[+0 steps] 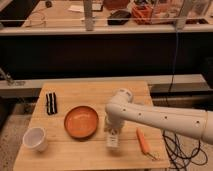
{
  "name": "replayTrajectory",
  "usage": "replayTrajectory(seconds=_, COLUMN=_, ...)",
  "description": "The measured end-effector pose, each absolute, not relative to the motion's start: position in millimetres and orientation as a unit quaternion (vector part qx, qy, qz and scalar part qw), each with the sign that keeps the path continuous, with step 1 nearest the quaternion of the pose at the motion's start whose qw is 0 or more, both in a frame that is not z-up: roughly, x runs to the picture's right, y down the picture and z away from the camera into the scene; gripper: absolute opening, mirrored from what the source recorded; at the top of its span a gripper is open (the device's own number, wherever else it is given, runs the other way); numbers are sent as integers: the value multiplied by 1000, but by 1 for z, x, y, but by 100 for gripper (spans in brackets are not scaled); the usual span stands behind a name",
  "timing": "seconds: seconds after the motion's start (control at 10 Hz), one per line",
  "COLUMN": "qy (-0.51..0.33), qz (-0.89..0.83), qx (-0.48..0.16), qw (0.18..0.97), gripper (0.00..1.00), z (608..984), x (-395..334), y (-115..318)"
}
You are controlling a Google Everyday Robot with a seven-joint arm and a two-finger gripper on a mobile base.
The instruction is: Stand the bottle upright
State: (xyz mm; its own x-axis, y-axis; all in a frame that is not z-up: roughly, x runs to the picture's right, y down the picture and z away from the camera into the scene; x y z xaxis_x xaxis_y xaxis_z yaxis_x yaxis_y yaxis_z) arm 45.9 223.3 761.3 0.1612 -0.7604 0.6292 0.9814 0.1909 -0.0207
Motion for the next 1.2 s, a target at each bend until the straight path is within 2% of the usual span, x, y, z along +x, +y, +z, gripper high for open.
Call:
replayTrajectory(seconds=0.2, qy=-256, qz=-602, qx=-192, qw=731, gripper=1, z=762, x=53, y=225)
replayTrajectory(seconds=0.5, qy=-277, qz=-613, qx=-117, qw=731, gripper=1, z=792, x=66, y=200)
replayTrajectory(seconds=0.9, qy=-291, qz=-655, qx=19, qw=697, gripper=1, z=849, x=114, y=125)
replayTrajectory(seconds=1.2, qy=-289, qz=-688, qx=128, qw=653, gripper=1, z=850, x=152, y=80)
